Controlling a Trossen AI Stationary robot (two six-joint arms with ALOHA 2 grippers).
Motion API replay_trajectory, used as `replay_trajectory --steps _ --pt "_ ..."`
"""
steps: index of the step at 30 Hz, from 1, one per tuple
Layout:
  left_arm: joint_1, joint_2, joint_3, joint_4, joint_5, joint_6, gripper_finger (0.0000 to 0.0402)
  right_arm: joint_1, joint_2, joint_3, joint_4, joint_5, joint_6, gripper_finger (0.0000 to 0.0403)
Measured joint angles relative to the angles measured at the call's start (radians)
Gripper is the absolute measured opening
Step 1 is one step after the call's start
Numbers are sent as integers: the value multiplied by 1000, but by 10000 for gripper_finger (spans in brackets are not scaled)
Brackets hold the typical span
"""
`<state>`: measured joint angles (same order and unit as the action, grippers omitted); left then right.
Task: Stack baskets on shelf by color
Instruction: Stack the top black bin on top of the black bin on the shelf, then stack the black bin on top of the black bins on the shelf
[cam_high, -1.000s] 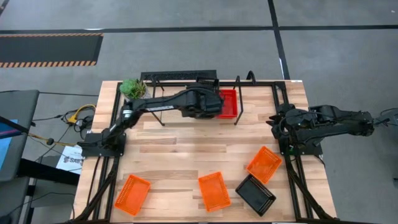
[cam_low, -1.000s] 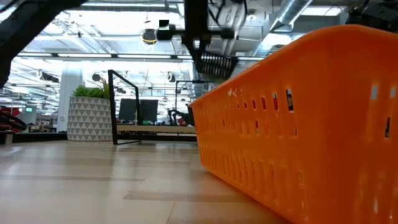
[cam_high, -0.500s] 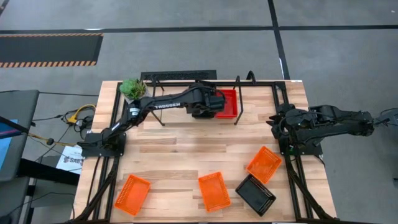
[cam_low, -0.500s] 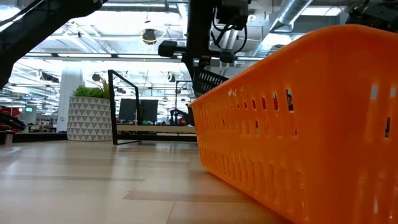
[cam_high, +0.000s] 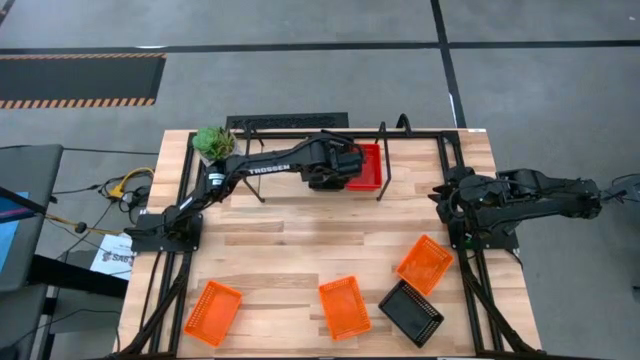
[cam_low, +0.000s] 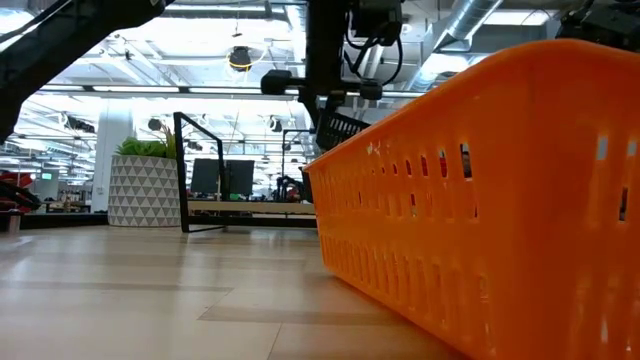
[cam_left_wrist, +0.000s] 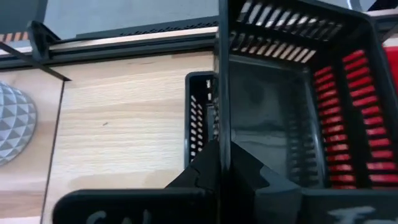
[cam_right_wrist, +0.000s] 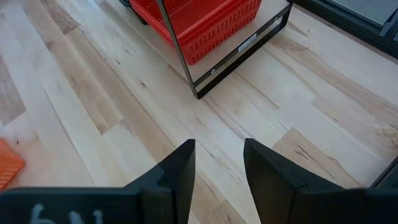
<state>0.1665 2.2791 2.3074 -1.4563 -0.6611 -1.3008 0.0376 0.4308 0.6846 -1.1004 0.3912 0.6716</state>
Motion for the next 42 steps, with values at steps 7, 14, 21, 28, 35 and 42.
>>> replay_trajectory --steps 7,14,21,28,35,42 --pt "3 0 0 8 -1 18 44 0 0 0 0 0 0 159" --pt "3 0 0 7 -16 -1 81 0 0 0 0 0 0 159" --pt "3 0 0 7 -16 33 106 0 0 0 0 0 -2 159" --pt "3 -3 0 7 5 44 158 0 0 0 0 0 -2 159" --pt "4 -3 0 8 118 111 199 0 0 0 0 0 -2 159" --pt "-32 -3 0 59 447 290 196 0 0 0 0 0 -2 159"
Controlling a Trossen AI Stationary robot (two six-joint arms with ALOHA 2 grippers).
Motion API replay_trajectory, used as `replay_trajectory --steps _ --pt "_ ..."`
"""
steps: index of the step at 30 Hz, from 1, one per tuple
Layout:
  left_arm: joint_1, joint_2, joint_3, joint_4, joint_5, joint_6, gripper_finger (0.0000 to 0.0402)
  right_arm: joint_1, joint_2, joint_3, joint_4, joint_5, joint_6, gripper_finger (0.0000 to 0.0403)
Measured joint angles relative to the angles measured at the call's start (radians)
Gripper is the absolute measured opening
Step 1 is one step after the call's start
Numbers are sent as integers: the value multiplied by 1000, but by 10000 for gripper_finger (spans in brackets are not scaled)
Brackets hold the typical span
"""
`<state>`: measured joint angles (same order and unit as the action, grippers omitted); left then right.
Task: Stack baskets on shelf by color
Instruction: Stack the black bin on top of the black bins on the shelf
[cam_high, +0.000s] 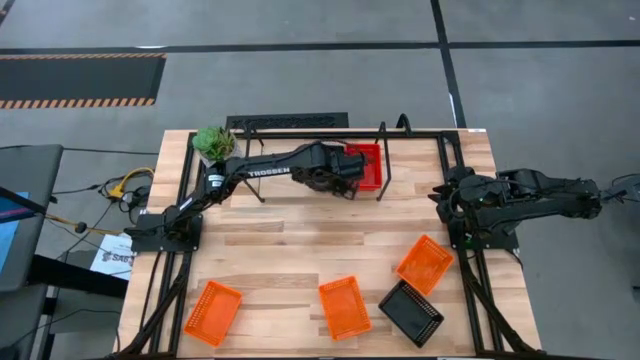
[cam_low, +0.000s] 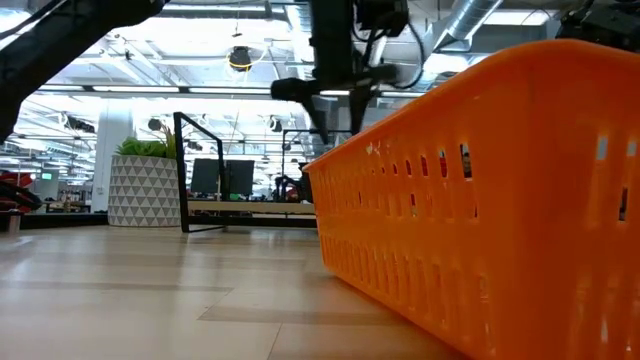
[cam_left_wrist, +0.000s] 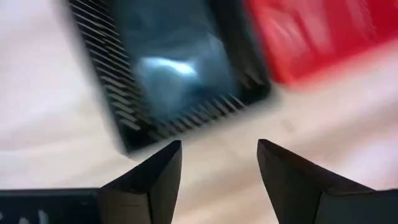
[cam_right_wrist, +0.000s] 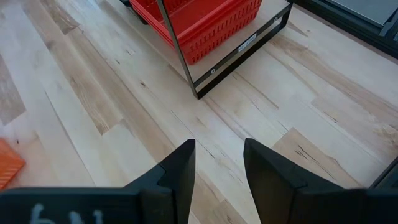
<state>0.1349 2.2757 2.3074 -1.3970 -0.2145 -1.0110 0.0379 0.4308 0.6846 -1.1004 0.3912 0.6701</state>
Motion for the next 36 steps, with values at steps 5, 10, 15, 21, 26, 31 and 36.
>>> replay_trajectory --steps 5,10,15,21,26,31,36 --pt "-69 0 0 96 159 70 188 0 0 0 0 0 0 159" --pt "-165 0 0 248 199 121 183 0 0 0 0 0 0 159" --pt "-245 0 0 442 54 208 185 0 0 0 0 0 1 159" --pt "-299 0 0 692 -91 363 186 0 0 0 0 0 2 159" --pt "-328 0 0 816 -132 408 186 0 0 0 0 0 2 159" --pt "-358 0 0 863 -133 395 186 0 0 0 0 0 0 159" --pt "-392 53 -3 944 -138 379 186 0 0 0 -1 0 -1 159"
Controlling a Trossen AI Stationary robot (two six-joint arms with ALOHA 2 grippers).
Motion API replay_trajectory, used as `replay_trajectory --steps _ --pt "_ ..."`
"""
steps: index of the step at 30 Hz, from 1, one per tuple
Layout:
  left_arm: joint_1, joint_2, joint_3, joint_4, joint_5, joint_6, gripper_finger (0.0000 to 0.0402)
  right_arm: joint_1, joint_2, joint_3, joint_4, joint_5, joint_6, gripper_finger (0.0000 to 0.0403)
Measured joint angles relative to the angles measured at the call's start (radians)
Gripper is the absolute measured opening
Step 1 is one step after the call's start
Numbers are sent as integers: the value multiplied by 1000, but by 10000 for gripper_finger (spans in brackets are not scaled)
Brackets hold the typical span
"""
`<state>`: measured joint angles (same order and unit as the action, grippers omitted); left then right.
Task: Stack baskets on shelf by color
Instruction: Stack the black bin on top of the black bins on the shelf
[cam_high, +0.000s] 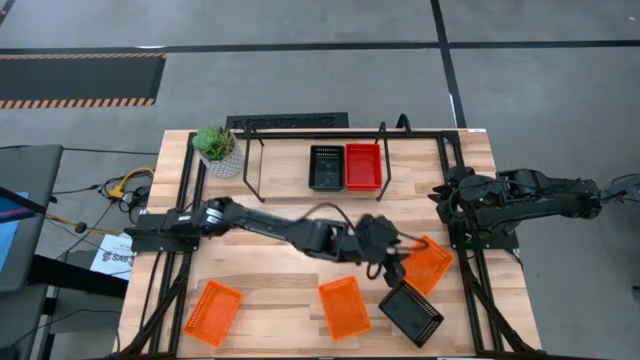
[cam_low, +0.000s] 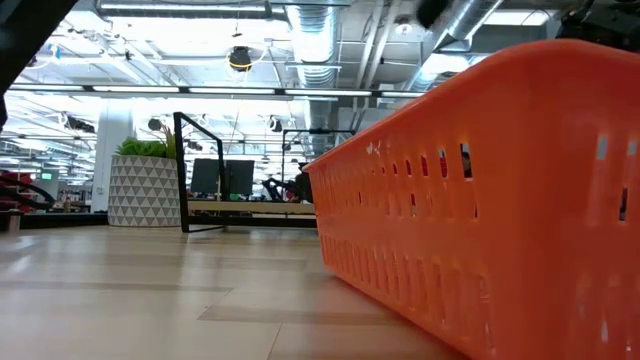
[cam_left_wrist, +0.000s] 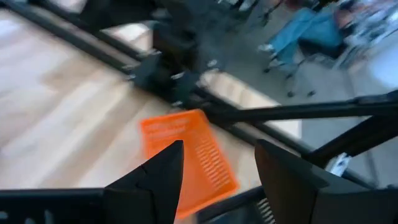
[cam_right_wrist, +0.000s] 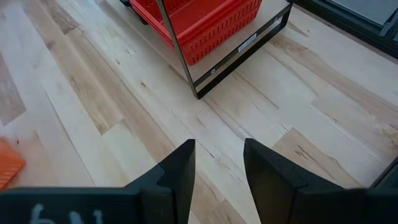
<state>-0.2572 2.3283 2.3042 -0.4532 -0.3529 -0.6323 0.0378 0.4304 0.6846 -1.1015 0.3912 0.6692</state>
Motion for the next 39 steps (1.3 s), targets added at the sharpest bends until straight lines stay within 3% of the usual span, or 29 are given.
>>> replay_trajectory --steps 8,15,20,30,35,39 --pt "-26 136 -1 133 15 -59 186 0 0 0 1 0 -13 159" --pt "-26 226 -2 128 130 -151 186 0 0 0 2 0 -14 159" --pt "-30 252 -2 89 158 -211 186 0 0 0 2 0 -15 159" --pt "-48 284 -3 7 182 -190 186 0 0 0 2 0 10 159" --pt "-48 310 -2 45 223 -221 185 0 0 0 1 0 10 159" --pt "-48 310 -2 22 242 -241 164 0 0 0 1 0 10 159"
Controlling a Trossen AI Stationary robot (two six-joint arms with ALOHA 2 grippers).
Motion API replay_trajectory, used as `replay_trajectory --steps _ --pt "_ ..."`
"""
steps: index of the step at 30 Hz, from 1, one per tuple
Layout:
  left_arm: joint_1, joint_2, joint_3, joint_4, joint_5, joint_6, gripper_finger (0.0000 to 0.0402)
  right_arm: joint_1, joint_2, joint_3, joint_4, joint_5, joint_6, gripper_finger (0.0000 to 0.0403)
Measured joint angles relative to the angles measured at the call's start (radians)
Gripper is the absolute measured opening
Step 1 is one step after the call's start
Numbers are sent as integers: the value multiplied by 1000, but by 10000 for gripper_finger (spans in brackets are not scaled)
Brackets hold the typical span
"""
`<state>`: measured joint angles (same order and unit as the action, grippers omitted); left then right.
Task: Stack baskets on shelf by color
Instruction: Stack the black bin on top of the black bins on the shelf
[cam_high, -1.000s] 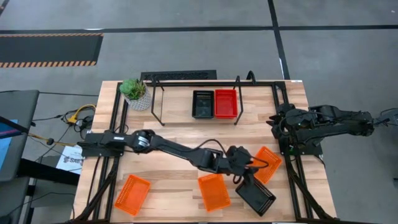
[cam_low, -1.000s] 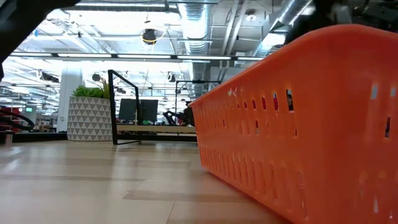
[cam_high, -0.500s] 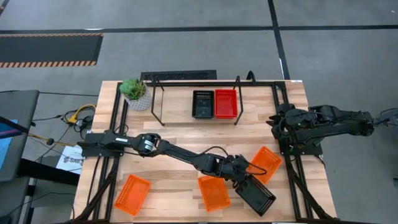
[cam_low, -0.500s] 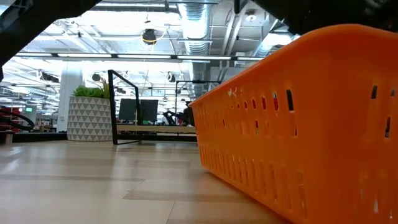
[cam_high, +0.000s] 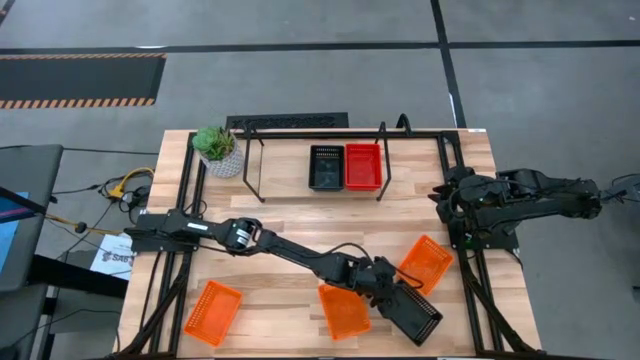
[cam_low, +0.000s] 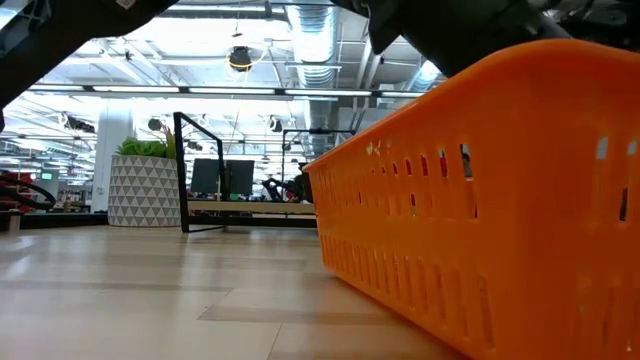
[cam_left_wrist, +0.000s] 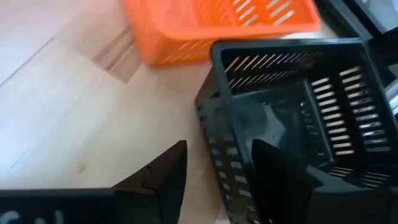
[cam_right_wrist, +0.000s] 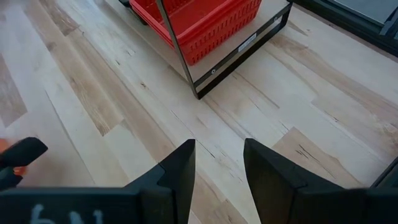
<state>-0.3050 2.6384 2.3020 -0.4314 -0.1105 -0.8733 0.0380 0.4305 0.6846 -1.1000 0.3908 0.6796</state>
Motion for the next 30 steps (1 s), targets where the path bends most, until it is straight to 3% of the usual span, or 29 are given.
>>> replay_trajectory --steps 12,17,24,30 --pt "24 0 0 -19 19 -167 7 0 0 0 0 0 0 159" --pt "44 0 23 -38 36 -201 4 0 0 0 0 0 0 159" --pt "87 -43 51 -11 134 -186 1 0 0 0 0 0 0 159" --pt "132 -135 51 -124 185 -112 0 0 0 0 0 0 -7 159"
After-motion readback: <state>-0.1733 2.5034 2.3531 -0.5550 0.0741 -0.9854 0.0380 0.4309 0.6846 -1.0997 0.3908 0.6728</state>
